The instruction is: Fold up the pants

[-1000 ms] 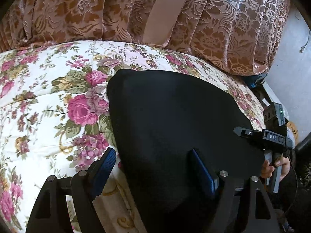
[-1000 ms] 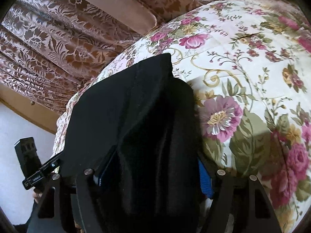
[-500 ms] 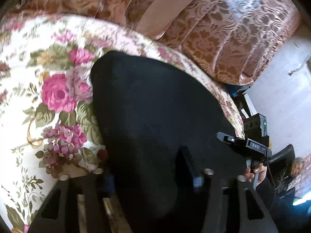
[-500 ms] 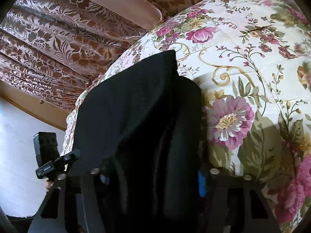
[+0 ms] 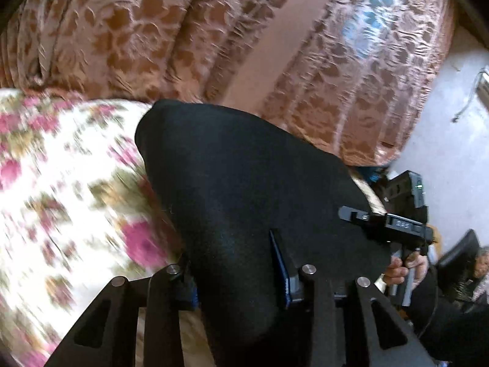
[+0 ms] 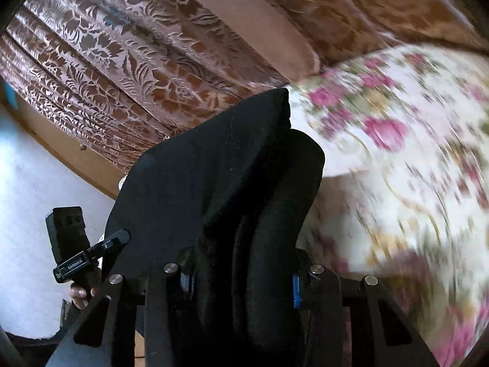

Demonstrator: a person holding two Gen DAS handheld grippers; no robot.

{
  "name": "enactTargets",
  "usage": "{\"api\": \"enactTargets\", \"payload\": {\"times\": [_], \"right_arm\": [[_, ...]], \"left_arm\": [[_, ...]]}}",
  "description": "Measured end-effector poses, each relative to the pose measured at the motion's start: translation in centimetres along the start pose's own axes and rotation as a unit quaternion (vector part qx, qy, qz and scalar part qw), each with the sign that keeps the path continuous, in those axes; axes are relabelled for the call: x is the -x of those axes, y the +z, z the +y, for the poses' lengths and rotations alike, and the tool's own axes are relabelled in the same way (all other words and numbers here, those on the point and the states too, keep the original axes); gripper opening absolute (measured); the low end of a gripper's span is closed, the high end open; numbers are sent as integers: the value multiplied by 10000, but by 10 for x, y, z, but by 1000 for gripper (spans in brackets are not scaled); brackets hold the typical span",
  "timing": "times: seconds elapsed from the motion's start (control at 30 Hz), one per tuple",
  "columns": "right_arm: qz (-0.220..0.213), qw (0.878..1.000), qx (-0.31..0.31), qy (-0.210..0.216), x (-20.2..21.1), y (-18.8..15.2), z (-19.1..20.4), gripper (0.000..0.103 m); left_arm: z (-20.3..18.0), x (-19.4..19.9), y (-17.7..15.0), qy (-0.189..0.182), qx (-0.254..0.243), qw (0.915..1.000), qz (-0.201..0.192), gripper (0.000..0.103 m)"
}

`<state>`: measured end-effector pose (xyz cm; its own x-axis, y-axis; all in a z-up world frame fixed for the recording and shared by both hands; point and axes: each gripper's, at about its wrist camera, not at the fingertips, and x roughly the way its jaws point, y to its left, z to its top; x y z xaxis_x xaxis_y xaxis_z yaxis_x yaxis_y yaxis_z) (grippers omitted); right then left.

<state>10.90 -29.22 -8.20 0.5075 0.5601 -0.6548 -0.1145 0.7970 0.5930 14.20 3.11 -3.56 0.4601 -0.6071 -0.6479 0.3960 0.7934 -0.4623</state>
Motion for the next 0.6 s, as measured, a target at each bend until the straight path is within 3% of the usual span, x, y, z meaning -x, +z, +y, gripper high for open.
{"api": "enactTargets", "payload": {"times": [0.3, 0.5, 0.6], "right_arm": [[43, 9998, 140, -104, -69, 81, 7, 43], [235, 9992, 38, -324, -112, 107, -16, 43], [550, 9973, -274, -409, -144, 98, -49, 48]], "left_arm": [[52, -51, 75, 616, 17, 9981, 55, 41], [85, -98, 75, 1101, 86, 9925, 517, 45], [96, -104, 61, 1015, 391, 9932, 411, 48]]}}
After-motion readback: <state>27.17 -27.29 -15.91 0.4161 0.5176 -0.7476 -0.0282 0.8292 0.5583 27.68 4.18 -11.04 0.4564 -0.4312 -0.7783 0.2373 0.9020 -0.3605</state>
